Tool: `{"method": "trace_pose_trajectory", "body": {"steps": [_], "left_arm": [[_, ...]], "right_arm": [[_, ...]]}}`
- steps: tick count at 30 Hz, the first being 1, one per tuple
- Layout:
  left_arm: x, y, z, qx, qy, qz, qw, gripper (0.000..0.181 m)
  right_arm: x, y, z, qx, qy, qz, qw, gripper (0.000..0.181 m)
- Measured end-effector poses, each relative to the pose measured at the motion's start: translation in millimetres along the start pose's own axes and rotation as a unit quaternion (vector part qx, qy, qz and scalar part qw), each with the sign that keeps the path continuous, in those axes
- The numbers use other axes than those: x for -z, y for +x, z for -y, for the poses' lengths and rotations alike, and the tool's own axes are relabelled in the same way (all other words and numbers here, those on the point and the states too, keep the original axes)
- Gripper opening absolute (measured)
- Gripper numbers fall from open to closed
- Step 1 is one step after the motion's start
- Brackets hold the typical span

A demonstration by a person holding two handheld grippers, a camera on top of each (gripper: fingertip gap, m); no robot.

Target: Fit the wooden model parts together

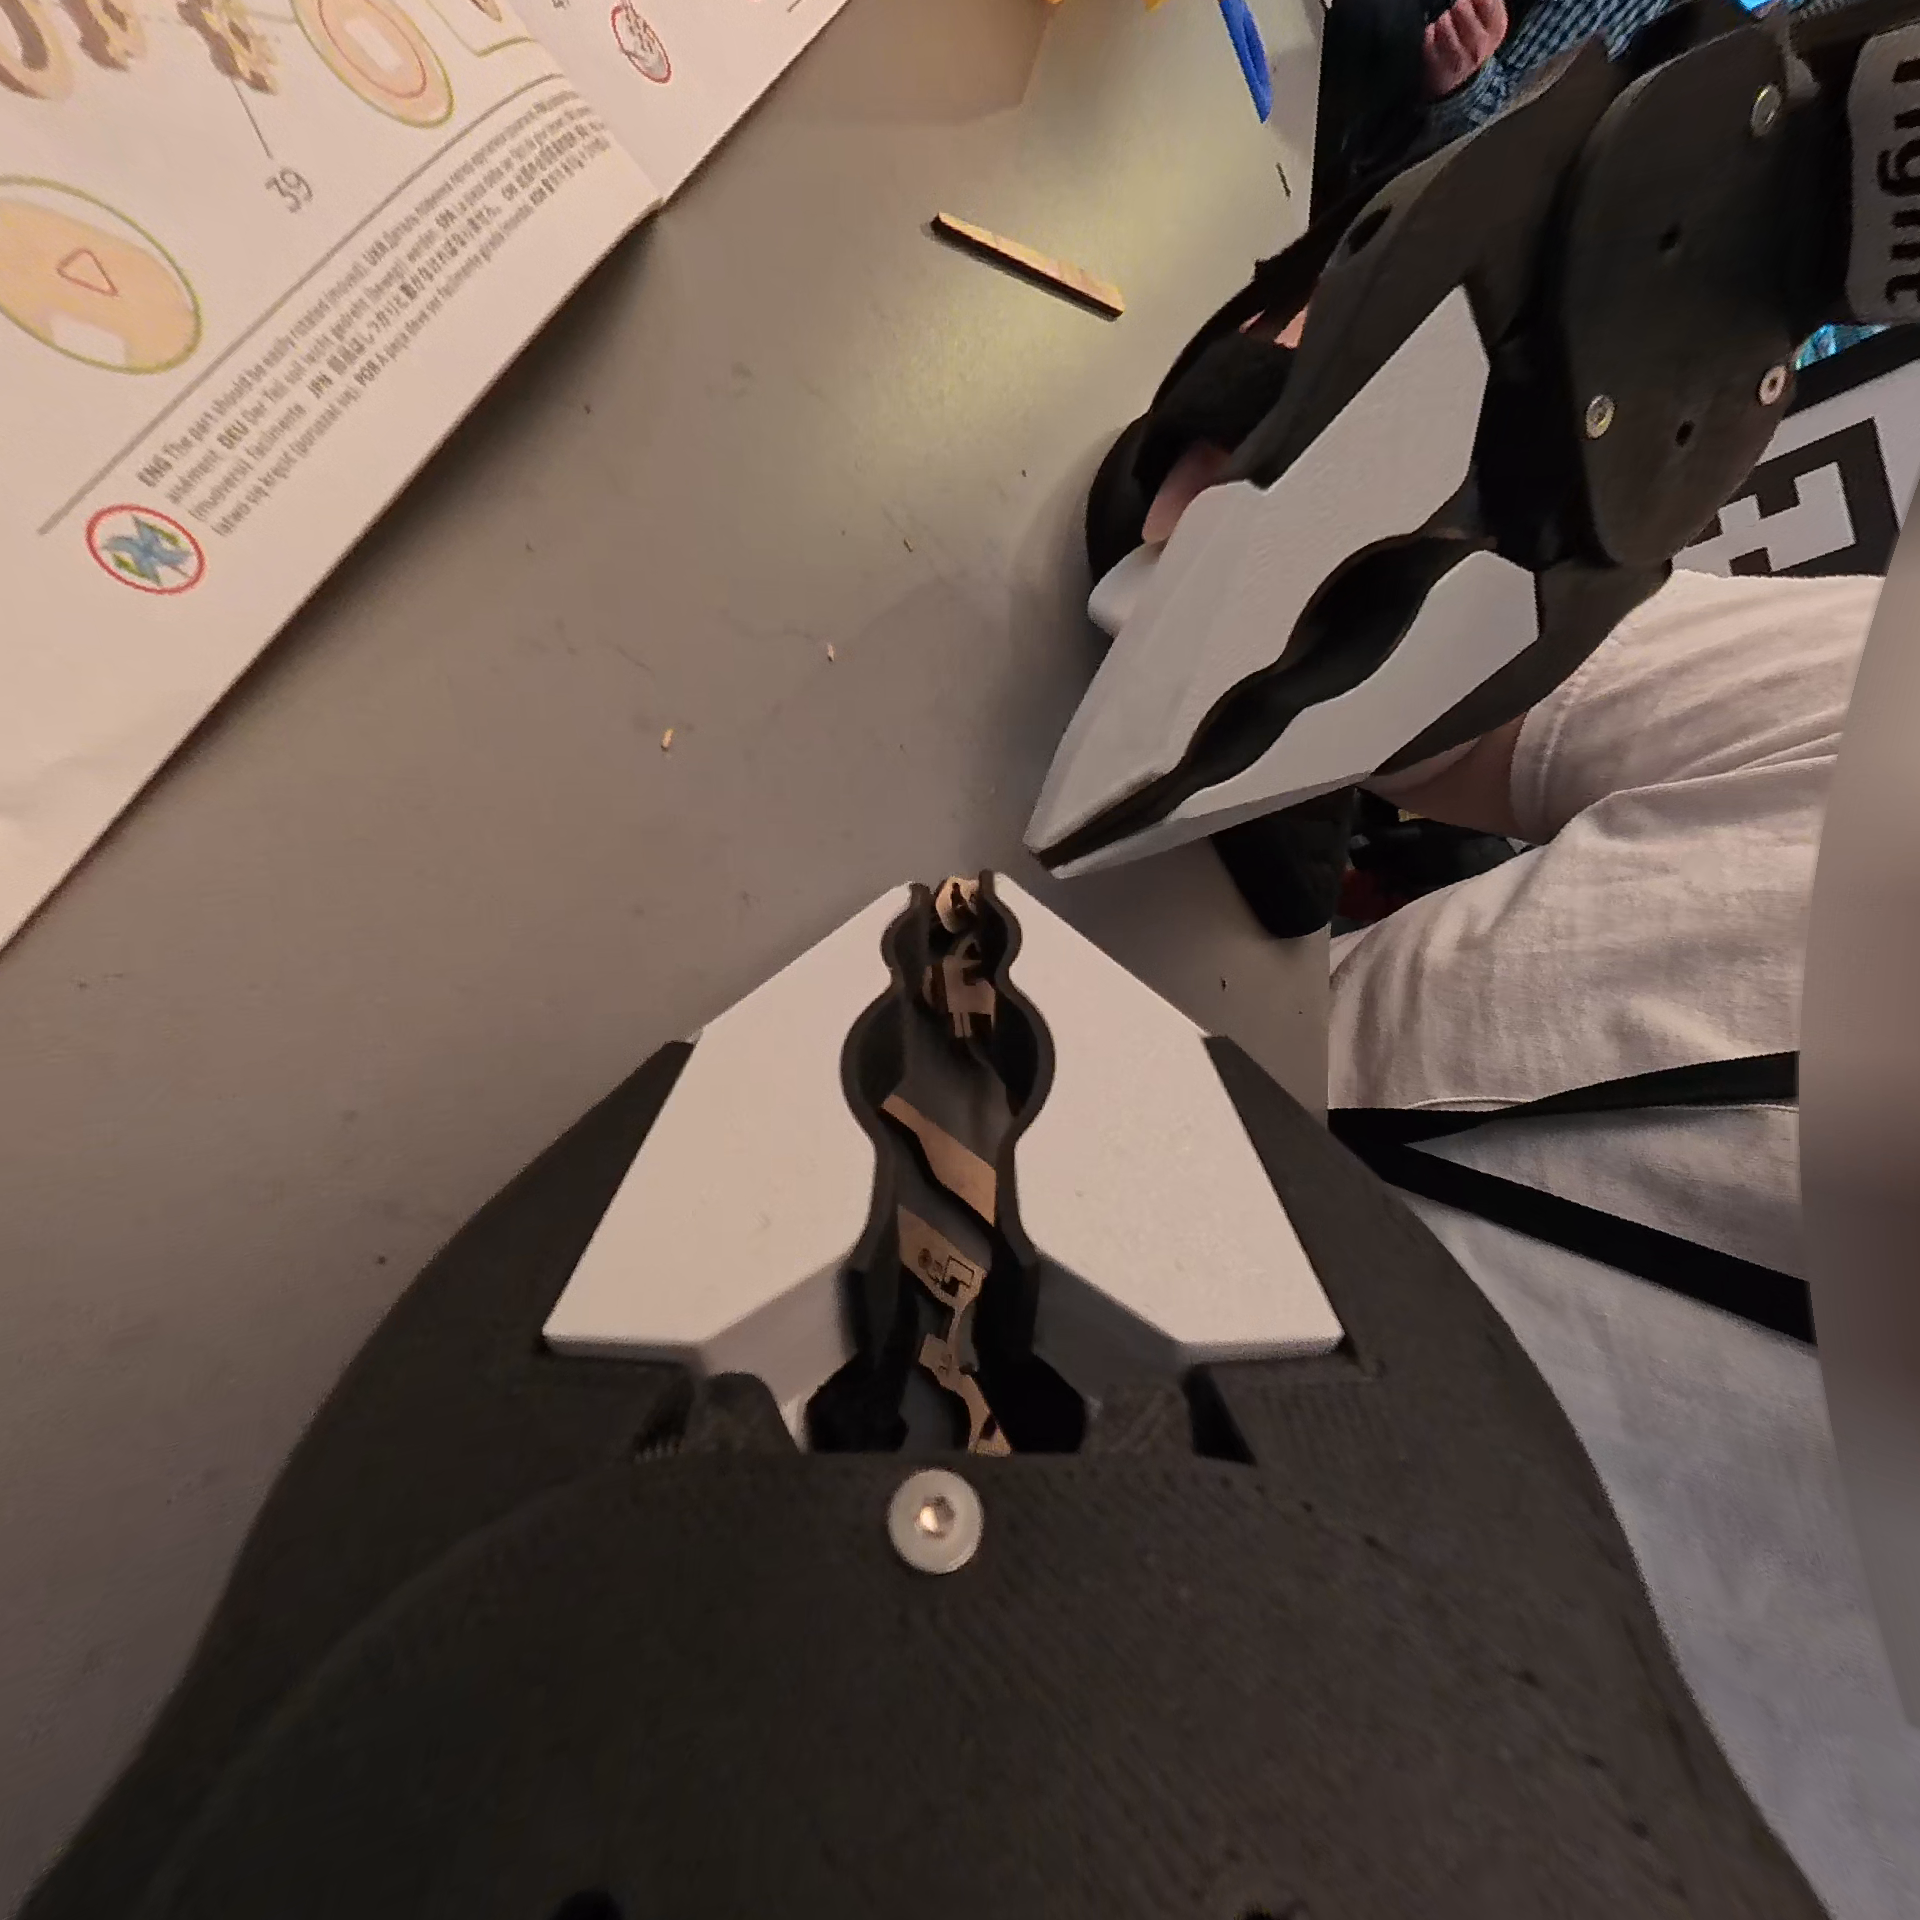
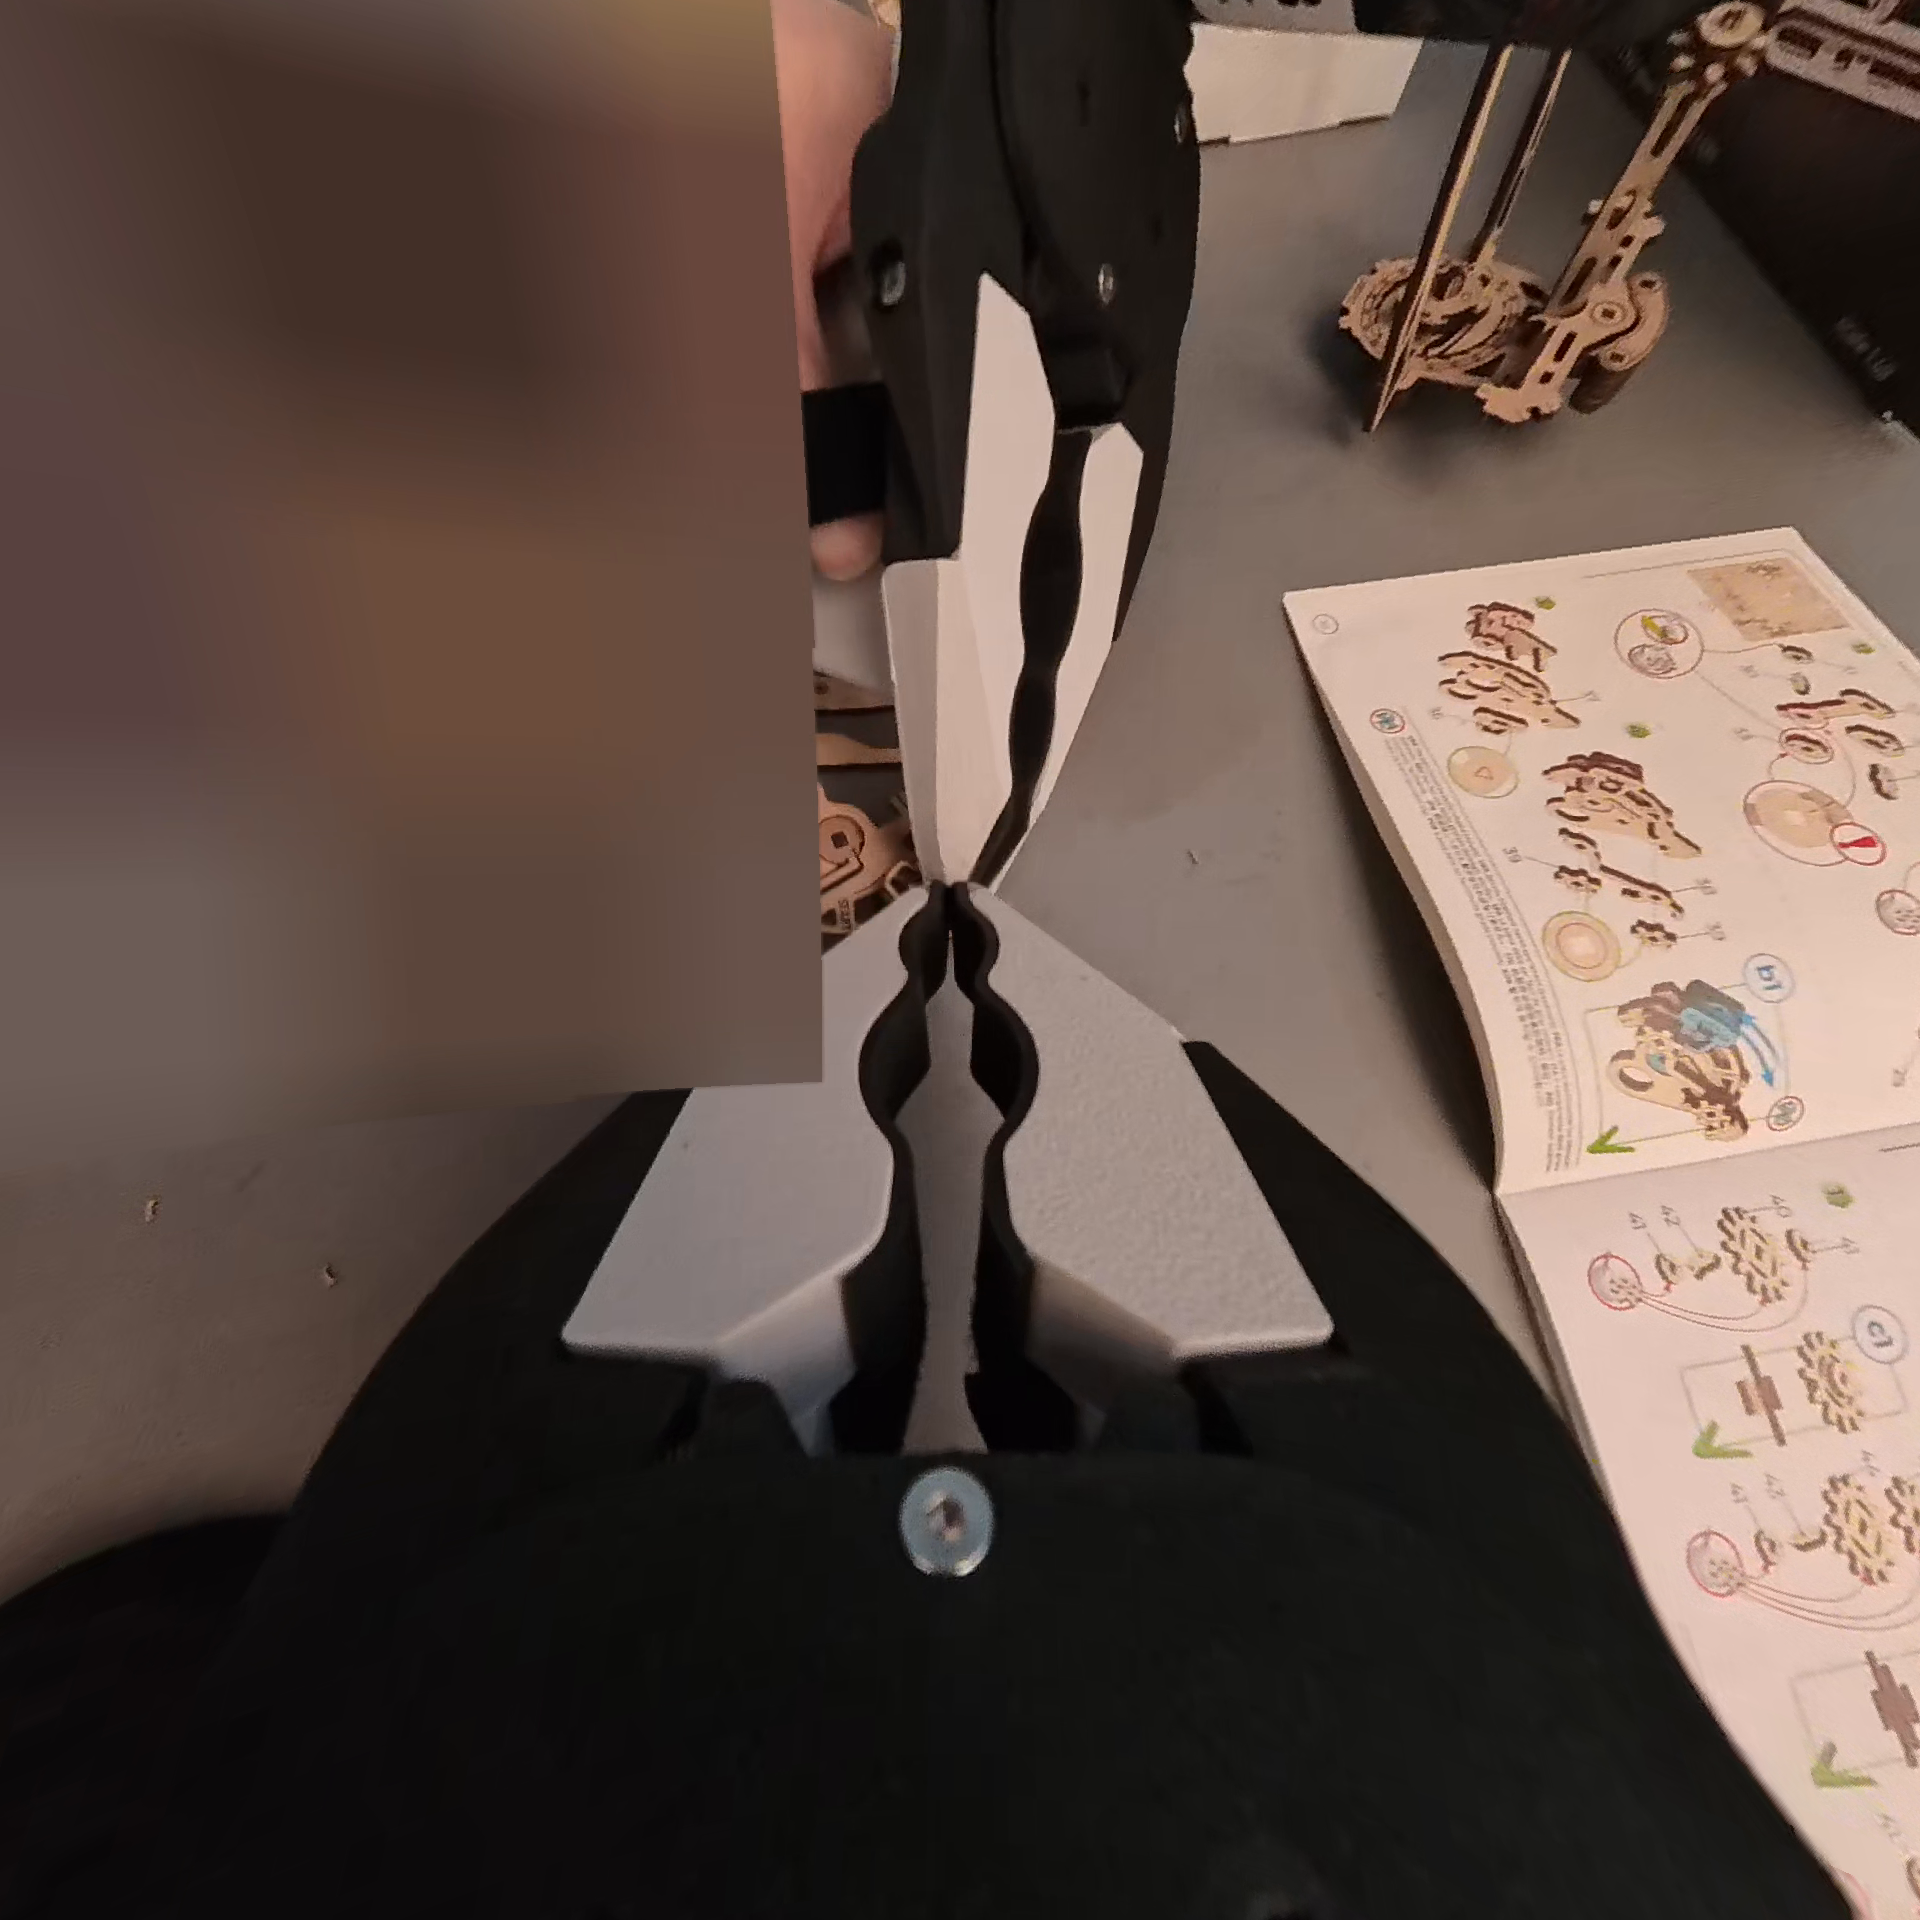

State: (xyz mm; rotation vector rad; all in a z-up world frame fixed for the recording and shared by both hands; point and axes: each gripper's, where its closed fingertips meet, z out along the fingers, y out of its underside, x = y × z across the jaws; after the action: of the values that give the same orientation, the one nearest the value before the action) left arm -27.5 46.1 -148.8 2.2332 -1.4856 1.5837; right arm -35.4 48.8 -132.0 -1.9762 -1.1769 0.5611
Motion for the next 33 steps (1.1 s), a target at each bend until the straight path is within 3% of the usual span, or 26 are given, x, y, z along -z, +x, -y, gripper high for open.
{"method": "trace_pose_trajectory", "body": {"steps": [1, 15, 21, 33], "left_arm": [[0, 0, 0, 0.001, 0.001, -0.001, 1.000, 0.007], [6, 10, 9, 0.017, 0.025, -0.039, 0.999, 0.014], [13, 3, -3, -0.015, -0.014, 0.016, 1.000, 0.022], [3, 3, -8, -0.010, -0.027, 0.006, 1.000, 0.014]], "right_arm": [[-2, -1, -2, -0.004, -0.006, 0.003, 1.000, 0.000], [-4, 0, -7, -0.010, -0.011, 0.005, 1.000, 0.000], [-4, 1, -5, 0.009, -0.005, 0.006, 1.000, 0.000], [-8, -10, -5, 0.074, 0.000, 0.046, 0.996, 0.000]]}}
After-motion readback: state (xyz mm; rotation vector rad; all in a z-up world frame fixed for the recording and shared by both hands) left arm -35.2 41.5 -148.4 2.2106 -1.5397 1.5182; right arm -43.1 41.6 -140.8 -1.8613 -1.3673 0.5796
